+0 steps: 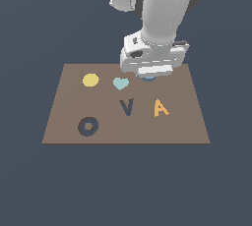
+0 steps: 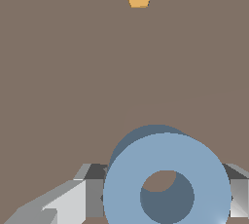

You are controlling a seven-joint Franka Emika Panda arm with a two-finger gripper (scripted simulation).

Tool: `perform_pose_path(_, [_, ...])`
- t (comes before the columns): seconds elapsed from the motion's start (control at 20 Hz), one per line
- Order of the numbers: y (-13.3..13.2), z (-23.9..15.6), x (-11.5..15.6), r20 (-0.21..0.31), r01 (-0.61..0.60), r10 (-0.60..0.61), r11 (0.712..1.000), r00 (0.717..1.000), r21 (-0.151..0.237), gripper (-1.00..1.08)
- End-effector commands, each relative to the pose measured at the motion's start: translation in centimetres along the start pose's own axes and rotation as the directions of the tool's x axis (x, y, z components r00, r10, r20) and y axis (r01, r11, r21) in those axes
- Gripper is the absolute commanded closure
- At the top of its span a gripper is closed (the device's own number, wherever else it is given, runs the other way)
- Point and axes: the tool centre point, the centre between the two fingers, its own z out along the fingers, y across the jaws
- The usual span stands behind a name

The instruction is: Insert a designated object into the corresponding slot on a board.

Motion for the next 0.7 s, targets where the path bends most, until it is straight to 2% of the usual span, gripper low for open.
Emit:
perform_pose_path(0.0, [0.1, 0.0, 0.3, -0.001, -0.011, 0.011, 1.0, 1.0, 0.0, 1.08])
perform_pose_path(0.4, [0.6, -0.1, 2.7, -0.001, -0.127, 0.127, 0.992, 0.992, 0.001, 1.08])
perform_pose_path(0.65, [1.6, -0.2, 5.3, -0.001, -0.256, 0.256, 0.967, 0.967, 0.001, 1.08])
